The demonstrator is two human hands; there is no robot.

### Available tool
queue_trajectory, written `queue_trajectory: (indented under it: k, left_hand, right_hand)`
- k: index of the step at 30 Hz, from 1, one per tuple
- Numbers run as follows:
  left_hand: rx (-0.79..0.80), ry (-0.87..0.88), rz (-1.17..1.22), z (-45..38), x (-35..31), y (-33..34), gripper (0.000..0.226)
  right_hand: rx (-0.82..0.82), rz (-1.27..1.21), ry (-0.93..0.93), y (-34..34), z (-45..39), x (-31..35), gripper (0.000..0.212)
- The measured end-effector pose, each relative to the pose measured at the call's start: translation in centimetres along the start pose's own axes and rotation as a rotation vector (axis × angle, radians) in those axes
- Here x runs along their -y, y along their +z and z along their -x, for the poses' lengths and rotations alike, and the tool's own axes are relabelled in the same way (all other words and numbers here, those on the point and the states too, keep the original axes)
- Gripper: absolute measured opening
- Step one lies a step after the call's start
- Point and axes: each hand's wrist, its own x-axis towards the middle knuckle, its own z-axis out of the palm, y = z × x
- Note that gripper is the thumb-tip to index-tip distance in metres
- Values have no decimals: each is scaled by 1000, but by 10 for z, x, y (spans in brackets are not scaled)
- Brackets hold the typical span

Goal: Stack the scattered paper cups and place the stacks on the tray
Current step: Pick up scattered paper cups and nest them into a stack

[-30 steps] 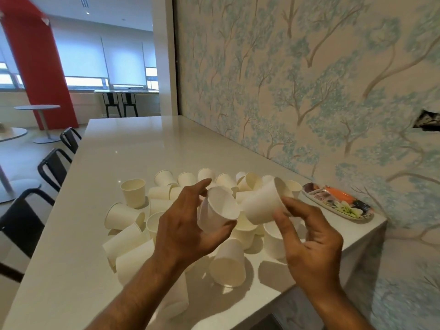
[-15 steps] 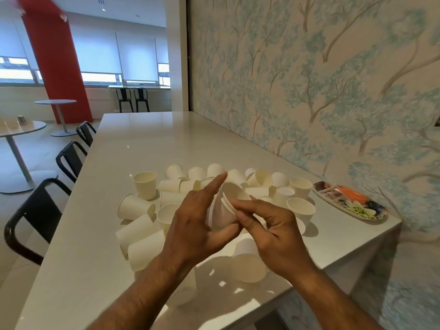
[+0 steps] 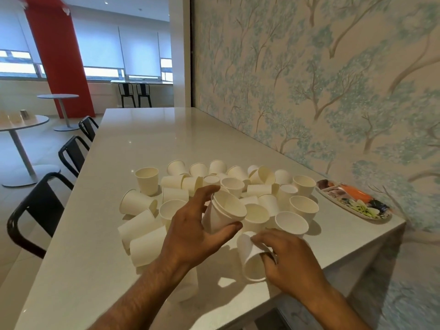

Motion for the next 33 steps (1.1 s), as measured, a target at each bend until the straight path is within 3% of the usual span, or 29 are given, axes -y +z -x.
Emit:
queue_trajectory:
  k: [3, 7, 9, 14, 23, 25, 30, 33]
  left_hand:
    - [40, -7, -39, 1, 5, 3, 85]
    - [89, 18, -122, 2, 8, 4, 86]
    - [99, 52, -154, 2, 5, 4, 85]
    - [114, 154, -137, 0, -3, 7, 83]
    - [178, 260, -48, -2, -15, 21, 87]
    - [155, 237, -30, -1, -12, 21, 84]
    - [94, 98, 94, -3, -3, 21, 84]
    - [74, 49, 125, -3, -5, 25, 83]
  right_hand:
    - [-93, -44, 31, -10, -4, -3, 28]
    - [-263, -359, 140, -41, -11, -2, 45]
    - [-327, -468, 164, -55, -16, 0, 43]
    - [-328, -534, 163, -63, -32, 7, 30]
    - [-196, -193, 10, -35, -49, 29, 29]
    - [-180, -230, 27, -36, -48, 27, 30]
    - [-399, -252, 132, -46, -32, 0, 18]
    - [-262, -57, 214, -38, -20, -21, 21]
